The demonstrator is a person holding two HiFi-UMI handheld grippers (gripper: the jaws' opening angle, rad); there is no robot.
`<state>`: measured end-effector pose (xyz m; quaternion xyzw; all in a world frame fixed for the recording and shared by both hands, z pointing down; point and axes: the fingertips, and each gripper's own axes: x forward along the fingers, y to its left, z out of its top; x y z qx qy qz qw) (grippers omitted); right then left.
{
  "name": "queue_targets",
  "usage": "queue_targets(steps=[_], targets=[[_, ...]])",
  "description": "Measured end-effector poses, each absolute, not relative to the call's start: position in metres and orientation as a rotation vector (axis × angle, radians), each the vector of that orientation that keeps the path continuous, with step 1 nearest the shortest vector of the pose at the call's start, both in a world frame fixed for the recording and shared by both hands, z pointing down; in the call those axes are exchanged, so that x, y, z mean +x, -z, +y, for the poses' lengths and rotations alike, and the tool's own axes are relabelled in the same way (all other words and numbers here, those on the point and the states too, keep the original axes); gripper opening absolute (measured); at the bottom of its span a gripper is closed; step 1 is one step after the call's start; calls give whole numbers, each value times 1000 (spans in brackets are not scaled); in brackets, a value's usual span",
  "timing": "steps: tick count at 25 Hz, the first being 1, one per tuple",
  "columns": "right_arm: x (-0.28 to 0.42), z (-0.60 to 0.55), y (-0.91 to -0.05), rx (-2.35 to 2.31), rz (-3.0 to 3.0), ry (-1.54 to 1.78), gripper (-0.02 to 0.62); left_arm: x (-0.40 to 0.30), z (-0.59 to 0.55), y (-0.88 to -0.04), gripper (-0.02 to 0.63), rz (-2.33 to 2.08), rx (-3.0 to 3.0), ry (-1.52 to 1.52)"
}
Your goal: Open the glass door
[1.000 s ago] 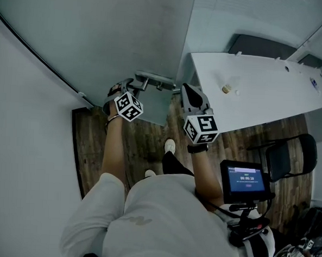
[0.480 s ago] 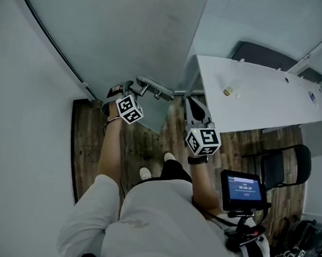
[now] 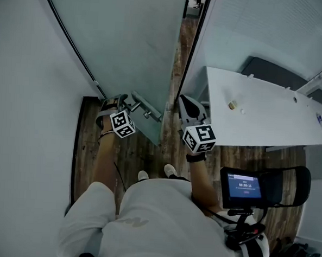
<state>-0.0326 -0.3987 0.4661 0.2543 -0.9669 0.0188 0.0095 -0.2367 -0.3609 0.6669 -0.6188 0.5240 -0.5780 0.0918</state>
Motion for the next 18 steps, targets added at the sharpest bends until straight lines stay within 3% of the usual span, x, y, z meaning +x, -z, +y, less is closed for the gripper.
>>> queue_targets(steps=[4,18], targets=[[-30,-357,-443,660,-3047,-46,3,-229,-303,-638,178,1538,-1771,1759],[-112,-311,-449,180,-3059,163,3,-269,-244,-660,184,1450,-1682,1908]])
